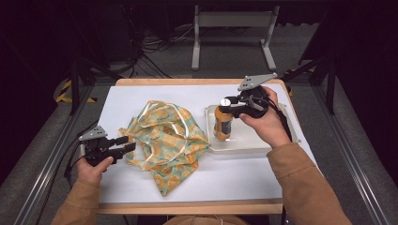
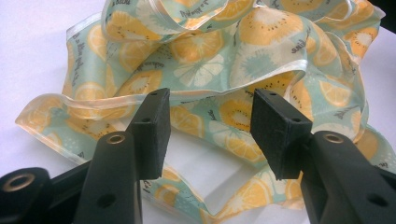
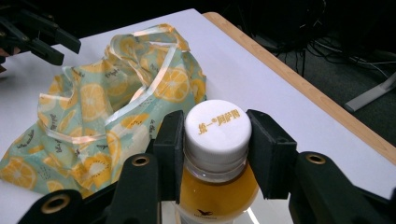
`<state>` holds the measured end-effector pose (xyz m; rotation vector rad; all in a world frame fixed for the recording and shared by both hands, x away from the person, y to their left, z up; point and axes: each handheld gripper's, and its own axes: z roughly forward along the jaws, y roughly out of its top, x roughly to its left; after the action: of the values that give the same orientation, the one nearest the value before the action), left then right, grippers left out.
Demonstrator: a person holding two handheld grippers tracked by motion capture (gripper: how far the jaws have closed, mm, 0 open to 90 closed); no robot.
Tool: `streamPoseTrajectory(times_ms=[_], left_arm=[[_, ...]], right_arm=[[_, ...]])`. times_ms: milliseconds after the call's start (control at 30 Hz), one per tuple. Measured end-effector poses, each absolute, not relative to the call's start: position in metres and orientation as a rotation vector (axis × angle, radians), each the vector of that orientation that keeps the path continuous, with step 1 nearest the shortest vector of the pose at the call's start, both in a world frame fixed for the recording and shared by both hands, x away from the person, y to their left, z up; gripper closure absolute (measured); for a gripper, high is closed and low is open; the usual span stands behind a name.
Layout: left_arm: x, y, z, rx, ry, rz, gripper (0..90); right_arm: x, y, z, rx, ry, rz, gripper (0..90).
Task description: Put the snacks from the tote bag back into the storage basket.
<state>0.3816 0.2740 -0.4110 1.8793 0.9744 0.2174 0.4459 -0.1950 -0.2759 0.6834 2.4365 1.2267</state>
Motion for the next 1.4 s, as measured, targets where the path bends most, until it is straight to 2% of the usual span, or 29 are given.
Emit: streamPoseTrajectory(times_ms=[900, 1400], left_arm=[[0.382, 0.274, -0.412, 1.882, 0.978, 0.216, 48.2], [0.382, 0.274, -0.412, 1.886, 0.977, 0.215, 48.1]], right_arm=[[0.438, -0.191, -0.300, 0.665, 2.525, 1.155, 59.1], [0.436, -0.187, -0.302, 0.652, 2.568, 1.133, 59.0]])
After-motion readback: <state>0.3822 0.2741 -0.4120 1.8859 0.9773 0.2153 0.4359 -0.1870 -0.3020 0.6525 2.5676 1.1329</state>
